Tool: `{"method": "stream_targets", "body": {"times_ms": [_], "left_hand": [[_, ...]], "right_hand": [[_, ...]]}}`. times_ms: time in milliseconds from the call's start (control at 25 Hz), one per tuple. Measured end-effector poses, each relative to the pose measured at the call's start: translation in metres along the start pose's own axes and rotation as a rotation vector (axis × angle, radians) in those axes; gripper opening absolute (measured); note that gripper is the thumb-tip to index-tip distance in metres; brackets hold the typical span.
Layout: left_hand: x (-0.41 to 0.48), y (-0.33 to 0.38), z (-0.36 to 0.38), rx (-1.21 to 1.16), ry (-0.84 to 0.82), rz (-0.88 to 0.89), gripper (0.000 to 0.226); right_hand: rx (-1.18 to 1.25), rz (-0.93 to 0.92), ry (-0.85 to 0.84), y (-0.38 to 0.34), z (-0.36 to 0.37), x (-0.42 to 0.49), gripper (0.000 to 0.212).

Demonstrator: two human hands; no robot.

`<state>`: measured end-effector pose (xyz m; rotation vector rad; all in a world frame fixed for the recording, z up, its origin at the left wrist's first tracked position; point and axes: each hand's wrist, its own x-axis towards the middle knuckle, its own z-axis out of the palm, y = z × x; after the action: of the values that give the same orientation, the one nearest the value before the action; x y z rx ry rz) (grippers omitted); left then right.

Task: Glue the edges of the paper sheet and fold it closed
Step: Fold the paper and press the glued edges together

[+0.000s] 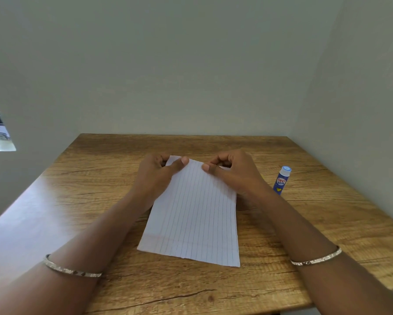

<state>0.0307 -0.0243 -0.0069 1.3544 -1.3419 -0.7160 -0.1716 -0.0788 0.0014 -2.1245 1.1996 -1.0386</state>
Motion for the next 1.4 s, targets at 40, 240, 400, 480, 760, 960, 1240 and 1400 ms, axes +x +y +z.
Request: {"method": "stream_targets", "body": {"times_ms": [40, 240, 400, 480, 760, 960, 1240, 1400], "left_hand": [[0.0, 0.0, 0.0, -0.021, -0.017, -0.013, 0.024], [-0.003, 0.003, 0.005, -0.056, -0.033, -0.037, 0.03], [-0.002, 0.002, 0.001, -0.072, 0.054, -0.034, 0.027], [-0.003, 0.002, 0.002, -0.053, 0.076, -0.013, 0.022], [-0.002, 0.002, 0.004, -0.037, 0.13, 0.025, 0.018], [-0.001, 0.002, 0.003, -0.036, 0.181, 0.057, 0.021], [-0.003, 0.004, 0.005, -0.081, 0.166, 0.032, 0.024], [-0.002, 0.004, 0.002, -0.105, 0.205, 0.015, 0.025]], "right_hand": [[-0.011, 0.016, 0.008, 0.001, -0.001, 0.001, 0.009], [0.006, 0.04, 0.023, 0.0, -0.003, 0.001, 0.011], [0.134, 0.074, 0.055, 0.0, -0.009, -0.001, 0.016], [0.111, 0.076, 0.084, 0.001, -0.008, 0.0, 0.015], [0.179, 0.099, 0.228, -0.003, -0.004, -0.002, 0.017], [0.117, 0.059, 0.285, -0.002, -0.004, 0.002, 0.008], [0.147, 0.011, 0.314, -0.003, -0.009, 0.003, 0.006], [0.175, 0.008, 0.314, -0.003, -0.01, 0.002, 0.011]]}}
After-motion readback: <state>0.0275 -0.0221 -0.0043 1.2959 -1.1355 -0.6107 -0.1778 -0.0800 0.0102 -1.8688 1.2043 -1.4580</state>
